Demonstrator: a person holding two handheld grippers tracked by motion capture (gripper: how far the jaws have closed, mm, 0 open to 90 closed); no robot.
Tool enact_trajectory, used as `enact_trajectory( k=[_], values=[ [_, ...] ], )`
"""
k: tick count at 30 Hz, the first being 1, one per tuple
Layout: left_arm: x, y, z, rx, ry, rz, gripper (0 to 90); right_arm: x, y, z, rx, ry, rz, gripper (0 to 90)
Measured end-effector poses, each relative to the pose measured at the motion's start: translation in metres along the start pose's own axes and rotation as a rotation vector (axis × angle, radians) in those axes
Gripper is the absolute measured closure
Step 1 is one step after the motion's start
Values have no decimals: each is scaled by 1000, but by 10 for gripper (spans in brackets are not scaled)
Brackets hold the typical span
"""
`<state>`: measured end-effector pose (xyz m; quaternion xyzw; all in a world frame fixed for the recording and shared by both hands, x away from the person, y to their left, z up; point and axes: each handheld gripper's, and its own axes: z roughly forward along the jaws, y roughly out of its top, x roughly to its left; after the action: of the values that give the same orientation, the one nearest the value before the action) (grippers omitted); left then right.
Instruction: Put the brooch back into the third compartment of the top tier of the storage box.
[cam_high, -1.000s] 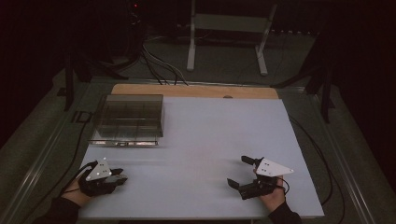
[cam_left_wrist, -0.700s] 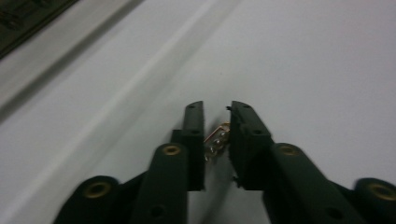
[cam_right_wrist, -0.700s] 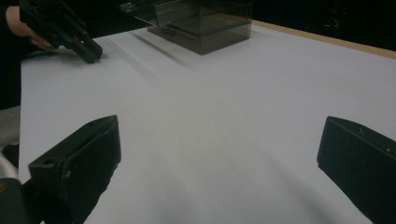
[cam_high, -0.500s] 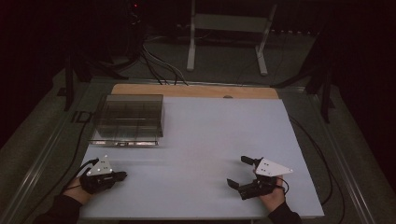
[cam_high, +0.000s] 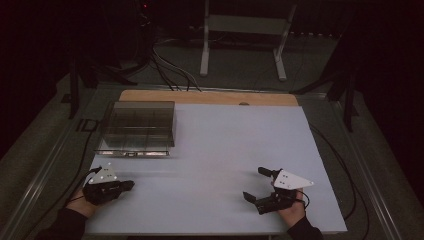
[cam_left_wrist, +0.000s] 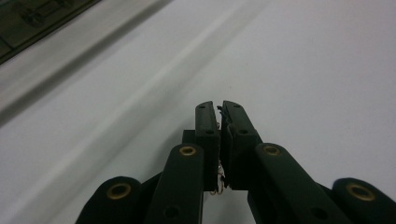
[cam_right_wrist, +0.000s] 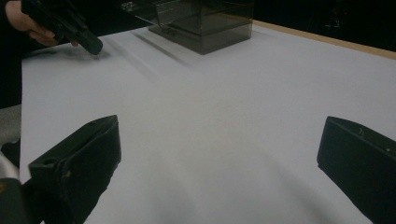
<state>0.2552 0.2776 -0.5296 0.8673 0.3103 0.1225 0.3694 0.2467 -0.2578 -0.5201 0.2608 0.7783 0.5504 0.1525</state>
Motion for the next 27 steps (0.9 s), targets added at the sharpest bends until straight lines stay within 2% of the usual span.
enact_trajectory(
  k=[12, 17, 27],
  values=[
    [-1, 8, -9, -8, 22, -32, 874, 0, 0, 0, -3, -2, 2, 0],
    [-4, 12, -14, -8, 31, -34, 874, 0, 0, 0, -3, -2, -1, 0],
    [-10, 19, -20, -10, 23, -27, 874, 0, 0, -1, -4, -6, 0, 0]
  ],
)
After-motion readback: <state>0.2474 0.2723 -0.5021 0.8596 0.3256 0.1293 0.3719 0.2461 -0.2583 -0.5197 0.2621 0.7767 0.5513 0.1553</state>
